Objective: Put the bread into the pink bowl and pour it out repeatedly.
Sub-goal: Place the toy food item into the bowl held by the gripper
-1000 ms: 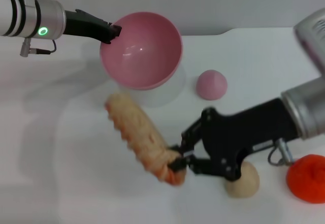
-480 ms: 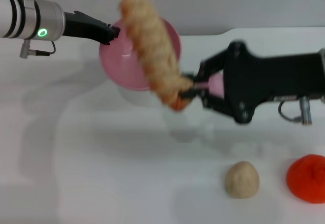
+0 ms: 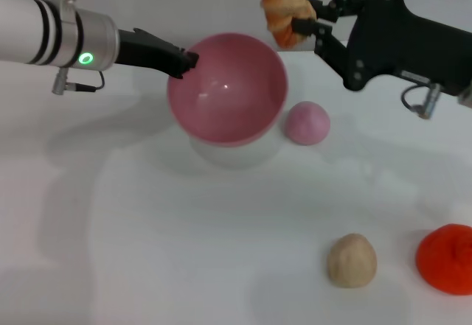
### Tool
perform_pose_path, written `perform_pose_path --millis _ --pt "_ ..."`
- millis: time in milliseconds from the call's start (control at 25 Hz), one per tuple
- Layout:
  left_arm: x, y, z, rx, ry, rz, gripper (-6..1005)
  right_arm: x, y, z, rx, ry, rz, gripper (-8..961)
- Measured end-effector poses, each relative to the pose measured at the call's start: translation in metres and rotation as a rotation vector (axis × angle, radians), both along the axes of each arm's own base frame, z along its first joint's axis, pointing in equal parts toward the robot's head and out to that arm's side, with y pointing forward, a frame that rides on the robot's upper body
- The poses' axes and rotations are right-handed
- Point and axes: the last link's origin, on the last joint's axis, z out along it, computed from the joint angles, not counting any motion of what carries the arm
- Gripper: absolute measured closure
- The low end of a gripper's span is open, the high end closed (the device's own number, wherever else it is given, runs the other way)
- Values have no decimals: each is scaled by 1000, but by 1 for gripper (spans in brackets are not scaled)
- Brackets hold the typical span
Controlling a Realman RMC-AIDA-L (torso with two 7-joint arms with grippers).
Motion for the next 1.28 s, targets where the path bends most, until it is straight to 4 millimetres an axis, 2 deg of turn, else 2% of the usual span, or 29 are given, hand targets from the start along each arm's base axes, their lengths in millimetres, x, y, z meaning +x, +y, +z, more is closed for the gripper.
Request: perform_pose_path --millis 280,600,880,1280 --pt "8 -7 -15 -52 10 -9 957 11 22 -32 109 -12 -103 847" --pt "16 -9 -22 -75 6 -22 957 16 32 -62 97 -65 -202 847" --pt "18 -6 -19 -65 9 -29 957 20 28 -81 57 -124 -231 847" --pt "15 1 -11 -24 23 -26 956 21 22 -91 12 -135 -233 837"
